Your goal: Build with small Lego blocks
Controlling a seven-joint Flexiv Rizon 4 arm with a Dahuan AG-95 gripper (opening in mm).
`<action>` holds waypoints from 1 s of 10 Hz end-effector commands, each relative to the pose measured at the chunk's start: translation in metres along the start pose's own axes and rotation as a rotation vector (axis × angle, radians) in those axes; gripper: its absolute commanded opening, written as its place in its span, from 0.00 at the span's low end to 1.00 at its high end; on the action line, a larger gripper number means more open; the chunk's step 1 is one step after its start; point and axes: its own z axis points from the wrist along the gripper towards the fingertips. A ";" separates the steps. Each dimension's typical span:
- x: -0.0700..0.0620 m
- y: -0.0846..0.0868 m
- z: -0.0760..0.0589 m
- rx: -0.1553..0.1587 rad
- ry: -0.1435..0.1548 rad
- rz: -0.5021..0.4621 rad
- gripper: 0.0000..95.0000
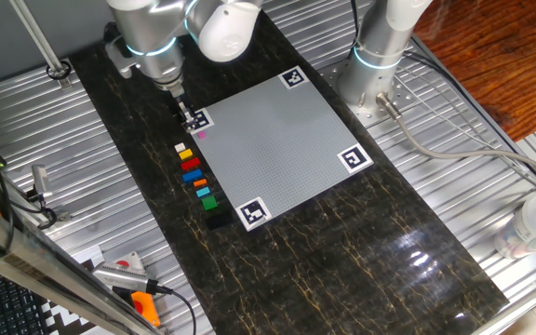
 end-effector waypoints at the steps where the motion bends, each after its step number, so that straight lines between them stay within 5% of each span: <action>1: 0.005 0.005 0.002 0.002 -0.003 0.013 0.00; 10: 0.020 0.012 0.011 -0.003 -0.022 0.046 0.00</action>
